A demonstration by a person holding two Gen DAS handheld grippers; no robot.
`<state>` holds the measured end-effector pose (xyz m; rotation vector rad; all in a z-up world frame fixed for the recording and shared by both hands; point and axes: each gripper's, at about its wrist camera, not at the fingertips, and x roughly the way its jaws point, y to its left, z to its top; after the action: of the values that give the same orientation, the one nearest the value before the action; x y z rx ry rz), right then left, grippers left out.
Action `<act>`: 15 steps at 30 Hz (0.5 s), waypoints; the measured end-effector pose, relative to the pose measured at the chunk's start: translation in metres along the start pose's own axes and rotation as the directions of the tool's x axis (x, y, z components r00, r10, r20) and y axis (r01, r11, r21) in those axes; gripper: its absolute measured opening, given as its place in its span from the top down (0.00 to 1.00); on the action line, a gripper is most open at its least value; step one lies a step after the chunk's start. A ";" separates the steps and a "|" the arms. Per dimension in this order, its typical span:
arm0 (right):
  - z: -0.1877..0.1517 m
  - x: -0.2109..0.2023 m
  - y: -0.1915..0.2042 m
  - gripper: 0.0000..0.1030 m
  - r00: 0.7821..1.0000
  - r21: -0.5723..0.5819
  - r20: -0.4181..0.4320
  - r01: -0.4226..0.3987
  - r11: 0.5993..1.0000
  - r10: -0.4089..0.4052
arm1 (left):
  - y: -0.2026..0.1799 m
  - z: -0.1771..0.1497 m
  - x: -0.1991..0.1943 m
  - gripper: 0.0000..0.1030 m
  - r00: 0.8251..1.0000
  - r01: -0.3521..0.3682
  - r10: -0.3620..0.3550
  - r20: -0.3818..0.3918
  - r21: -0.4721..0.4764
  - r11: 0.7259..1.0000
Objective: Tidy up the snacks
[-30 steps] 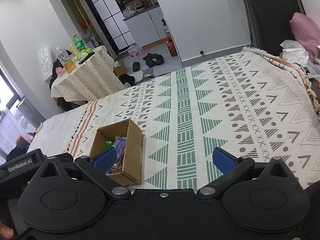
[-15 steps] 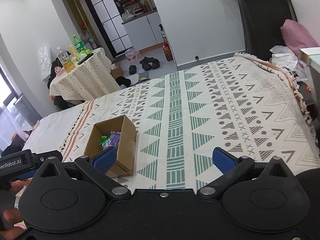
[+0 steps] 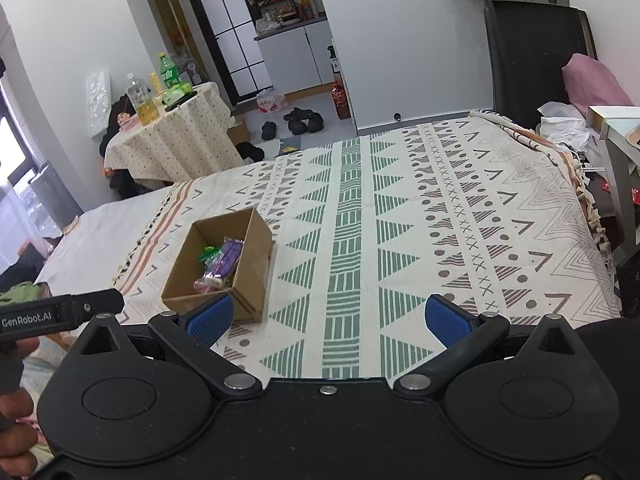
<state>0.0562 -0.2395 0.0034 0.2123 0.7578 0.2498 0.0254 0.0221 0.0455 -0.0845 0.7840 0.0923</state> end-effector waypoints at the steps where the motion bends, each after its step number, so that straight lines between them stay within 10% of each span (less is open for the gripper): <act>1: -0.002 -0.001 0.000 0.00 1.000 -0.001 -0.001 -0.005 1.000 0.005 | 0.001 -0.001 0.000 0.00 1.000 -0.003 0.003 -0.003 0.002 1.000; 15: -0.006 -0.002 0.013 0.00 1.000 -0.044 -0.008 -0.020 0.999 0.019 | 0.008 -0.004 -0.003 0.00 1.000 -0.014 0.014 -0.006 0.004 1.000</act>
<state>0.0485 -0.2275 0.0036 0.1770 0.7575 0.2857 0.0195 0.0296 0.0440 -0.0758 0.7909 0.1041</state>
